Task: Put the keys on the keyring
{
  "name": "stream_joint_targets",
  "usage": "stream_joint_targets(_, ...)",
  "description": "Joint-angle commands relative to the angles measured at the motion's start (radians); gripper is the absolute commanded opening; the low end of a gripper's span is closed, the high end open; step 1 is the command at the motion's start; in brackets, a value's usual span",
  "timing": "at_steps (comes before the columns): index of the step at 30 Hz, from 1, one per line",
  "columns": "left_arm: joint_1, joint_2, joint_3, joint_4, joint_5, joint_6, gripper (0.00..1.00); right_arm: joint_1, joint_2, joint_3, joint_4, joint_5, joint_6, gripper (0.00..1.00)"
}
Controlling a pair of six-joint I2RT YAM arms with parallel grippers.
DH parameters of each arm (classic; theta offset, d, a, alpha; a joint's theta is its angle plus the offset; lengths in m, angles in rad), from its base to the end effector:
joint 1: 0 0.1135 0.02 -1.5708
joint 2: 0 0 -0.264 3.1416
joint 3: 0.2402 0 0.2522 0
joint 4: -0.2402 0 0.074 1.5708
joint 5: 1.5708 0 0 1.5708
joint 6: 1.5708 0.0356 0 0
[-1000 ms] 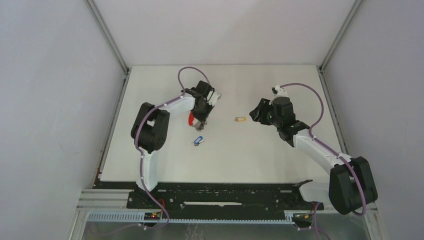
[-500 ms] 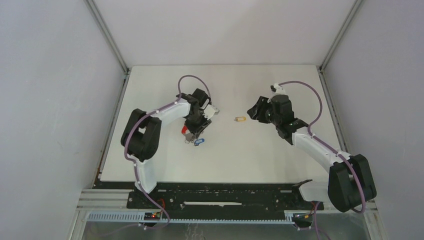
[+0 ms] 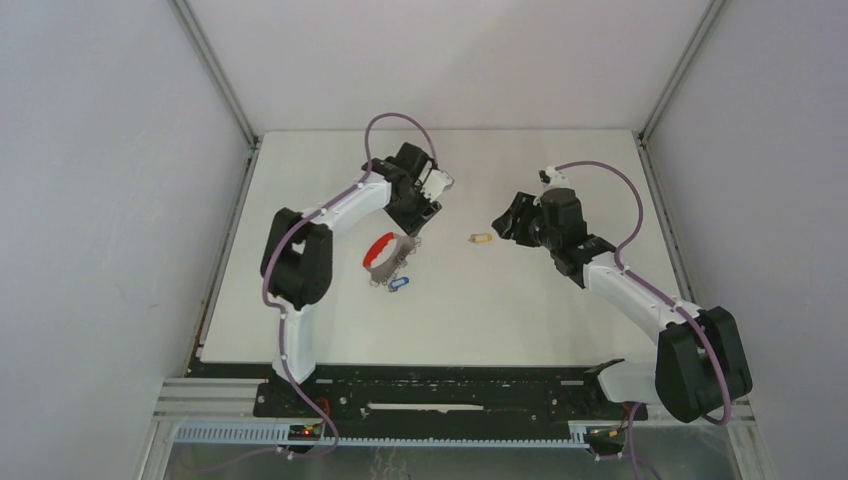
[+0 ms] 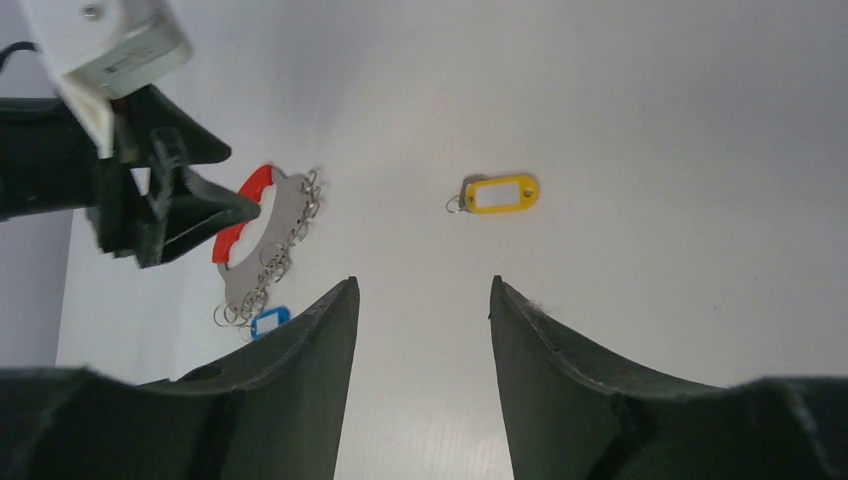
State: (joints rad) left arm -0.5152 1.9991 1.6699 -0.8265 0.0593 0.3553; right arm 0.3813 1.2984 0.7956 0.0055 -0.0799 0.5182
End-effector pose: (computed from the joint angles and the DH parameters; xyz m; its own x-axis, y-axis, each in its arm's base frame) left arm 0.3688 -0.2113 0.2310 -0.5682 0.7208 -0.3970 0.7576 0.6465 0.0894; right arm 0.2670 0.1101 0.2501 -0.6006 0.2911 -0.7446 -0.1595 0.8690 0.4684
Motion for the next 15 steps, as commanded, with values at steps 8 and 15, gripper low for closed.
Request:
stream_joint_targets(8,-0.039,0.117,0.059,0.048,-0.058,0.018,0.51,0.001,-0.026,-0.005,0.024,-0.017,0.028,0.57)
stream_joint_targets(15,-0.046,0.132,0.050,0.087,-0.090,0.030,0.47,-0.001,-0.015,-0.021,0.046,-0.038,0.040,0.53)
